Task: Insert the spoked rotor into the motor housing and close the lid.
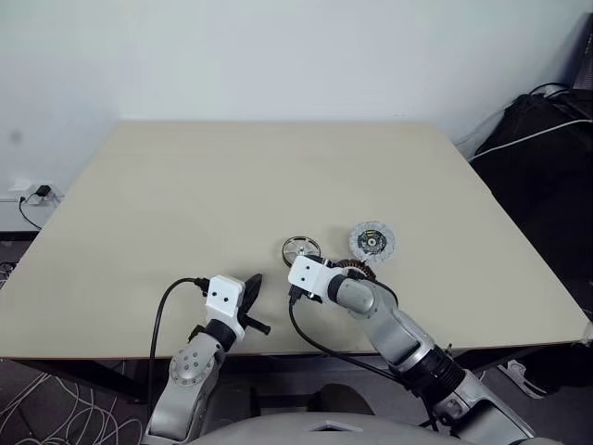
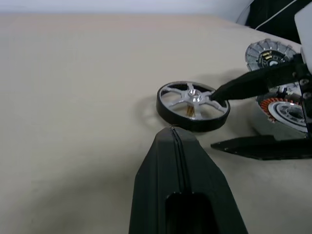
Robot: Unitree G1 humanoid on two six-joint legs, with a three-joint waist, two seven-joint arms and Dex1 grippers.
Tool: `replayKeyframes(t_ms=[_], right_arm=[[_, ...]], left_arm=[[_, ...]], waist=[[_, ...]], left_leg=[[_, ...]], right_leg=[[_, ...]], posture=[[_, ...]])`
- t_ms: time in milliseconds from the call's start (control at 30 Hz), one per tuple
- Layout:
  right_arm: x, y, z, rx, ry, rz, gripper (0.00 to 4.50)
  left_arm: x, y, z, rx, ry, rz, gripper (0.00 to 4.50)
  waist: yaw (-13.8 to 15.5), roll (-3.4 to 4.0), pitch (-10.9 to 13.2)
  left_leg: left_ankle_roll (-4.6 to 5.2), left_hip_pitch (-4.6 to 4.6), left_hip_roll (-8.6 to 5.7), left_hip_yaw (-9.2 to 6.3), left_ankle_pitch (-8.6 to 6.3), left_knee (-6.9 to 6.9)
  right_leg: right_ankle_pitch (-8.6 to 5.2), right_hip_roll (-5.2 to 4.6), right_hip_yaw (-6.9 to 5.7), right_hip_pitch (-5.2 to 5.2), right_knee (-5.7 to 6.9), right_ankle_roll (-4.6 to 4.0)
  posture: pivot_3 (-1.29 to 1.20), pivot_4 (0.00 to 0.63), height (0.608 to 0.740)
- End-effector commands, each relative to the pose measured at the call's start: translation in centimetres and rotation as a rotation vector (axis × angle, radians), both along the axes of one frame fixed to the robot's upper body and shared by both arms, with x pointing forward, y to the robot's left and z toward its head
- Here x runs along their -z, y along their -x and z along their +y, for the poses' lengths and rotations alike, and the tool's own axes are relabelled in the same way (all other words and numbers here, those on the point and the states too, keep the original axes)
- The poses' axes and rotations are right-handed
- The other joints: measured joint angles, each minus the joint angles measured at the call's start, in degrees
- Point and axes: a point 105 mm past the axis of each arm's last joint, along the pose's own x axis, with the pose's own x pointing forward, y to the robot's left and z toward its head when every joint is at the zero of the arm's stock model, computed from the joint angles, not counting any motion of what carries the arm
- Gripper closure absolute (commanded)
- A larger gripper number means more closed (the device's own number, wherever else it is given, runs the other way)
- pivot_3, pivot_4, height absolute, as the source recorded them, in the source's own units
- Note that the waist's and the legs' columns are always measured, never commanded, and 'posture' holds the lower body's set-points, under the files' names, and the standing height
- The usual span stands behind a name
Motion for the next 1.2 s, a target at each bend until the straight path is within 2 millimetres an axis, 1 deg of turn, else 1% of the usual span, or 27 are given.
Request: replayKeyframes(t_ms=[33, 233, 400, 633, 900, 1000, 1067, 1100, 1200], right_arm=[[-1.2, -0.8, 0.6, -0.023, -0.009, -0.054, 1.62], [-0.9, -1.2, 0.6, -0.025, -0.002, -0.051, 1.62], [-0.6, -1.7, 0.2, -0.017, 0.013, -0.05, 1.62], [-0.6, -2.5, -0.6, 0.009, 0.025, -0.061, 1.62], [-0.6, -2.6, -0.8, 0.016, 0.028, -0.066, 1.62], [-0.6, -2.6, -0.8, 0.015, 0.025, -0.068, 2.25], [-0.6, -2.5, -0.8, 0.012, 0.025, -0.069, 2.86], [-0.6, -2.5, -0.8, 0.012, 0.024, -0.07, 3.29], [-0.6, -2.5, -0.7, 0.011, 0.024, -0.076, 4.18]], left_arm=[[-1.0, -0.4, -0.2, 0.003, 0.012, -0.054, 4.5], [-1.0, -0.4, -0.3, 0.005, 0.016, -0.059, 4.5], [-0.9, -0.4, -0.2, 0.003, 0.015, -0.061, 4.5], [-0.8, -0.4, -0.2, 0.006, 0.015, -0.059, 4.5], [-0.6, -0.3, -0.4, 0.01, 0.016, -0.055, 4.5], [-0.5, -0.3, -0.4, 0.012, 0.018, -0.052, 4.5], [-0.5, -0.3, -0.5, 0.013, 0.019, -0.05, 4.5], [-0.4, -0.3, -0.5, 0.013, 0.019, -0.05, 4.5], [-0.4, -0.2, -0.5, 0.013, 0.02, -0.048, 4.5]], waist=[[0.0, 0.0, 0.0], [0.0, 0.0, 0.0], [0.0, 0.0, 0.0], [0.0, 0.0, 0.0], [-0.1, 0.01, 0.0], [-0.1, 0.01, 0.0], [-0.1, 0.01, 0.0], [-0.1, 0.01, 0.0], [0.0, 0.02, 0.0]], left_leg=[[0.01, 0.01, 0.0, 0.0, 0.01, 0.0], [0.01, 0.01, 0.0, 0.0, 0.0, 0.01], [0.01, 0.02, 0.0, 0.0, 0.01, 0.03], [0.02, 0.03, 0.0, 0.01, 0.01, 0.04], [0.02, 0.04, 0.0, 0.01, 0.02, 0.06], [0.03, 0.04, 0.0, 0.01, 0.02, 0.06], [0.04, 0.04, 0.0, 0.01, 0.03, 0.07], [0.04, 0.04, 0.0, 0.01, 0.02, 0.07], [0.04, 0.04, 0.0, 0.01, 0.03, 0.09]], right_leg=[[0.0, 0.0, 0.0, 0.0, 0.0, 0.0], [0.02, 0.01, 0.0, 0.02, 0.0, 0.0], [0.02, 0.01, 0.0, 0.03, 0.01, 0.01], [0.03, 0.01, 0.0, 0.06, 0.01, 0.01], [0.04, 0.01, 0.0, 0.07, 0.02, 0.02], [0.04, 0.01, 0.0, 0.07, 0.02, 0.02], [0.04, 0.01, 0.0, 0.08, 0.02, 0.02], [0.04, 0.01, 0.0, 0.08, 0.02, 0.02], [0.04, 0.02, 0.0, 0.08, 0.03, 0.02]], posture=[[0.0, 0.0, 0.74], [0.0, 0.0, 0.74], [0.0, 0.0, 0.74], [0.0, 0.0, 0.74], [0.0, 0.0, 0.74], [0.0, 0.0, 0.74], [0.0, 0.0, 0.74], [0.0, 0.0, 0.74], [0.0, 0.0, 0.74]])
